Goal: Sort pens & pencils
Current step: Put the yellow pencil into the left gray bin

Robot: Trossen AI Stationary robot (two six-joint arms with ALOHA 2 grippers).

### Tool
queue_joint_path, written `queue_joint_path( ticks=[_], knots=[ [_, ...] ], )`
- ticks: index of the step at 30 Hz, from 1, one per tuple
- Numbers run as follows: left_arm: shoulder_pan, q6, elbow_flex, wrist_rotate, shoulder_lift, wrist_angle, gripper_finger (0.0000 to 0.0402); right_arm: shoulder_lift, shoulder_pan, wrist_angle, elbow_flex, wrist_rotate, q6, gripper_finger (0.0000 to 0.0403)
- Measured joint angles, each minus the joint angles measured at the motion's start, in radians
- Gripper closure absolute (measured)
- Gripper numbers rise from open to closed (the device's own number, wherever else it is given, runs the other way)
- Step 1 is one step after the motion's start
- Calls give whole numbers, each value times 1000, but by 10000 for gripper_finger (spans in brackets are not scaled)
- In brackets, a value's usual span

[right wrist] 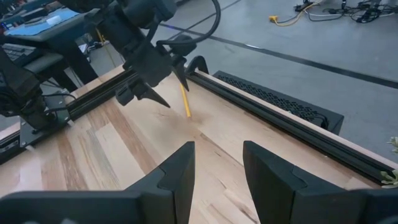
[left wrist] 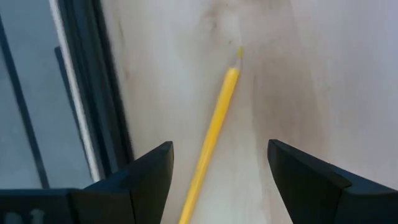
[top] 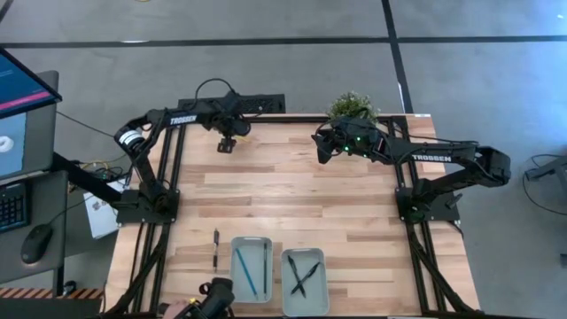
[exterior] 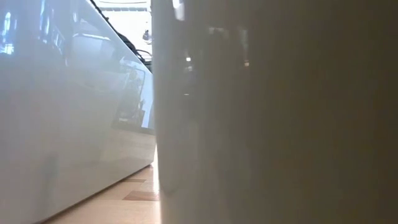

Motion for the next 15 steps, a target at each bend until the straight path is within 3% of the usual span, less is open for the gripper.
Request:
queue_joint_path(
  ticks=[15],
  knots=[
    [-18,-23,0,-17,16,-11,149,0,10,0,0,0,0,246]
  ],
)
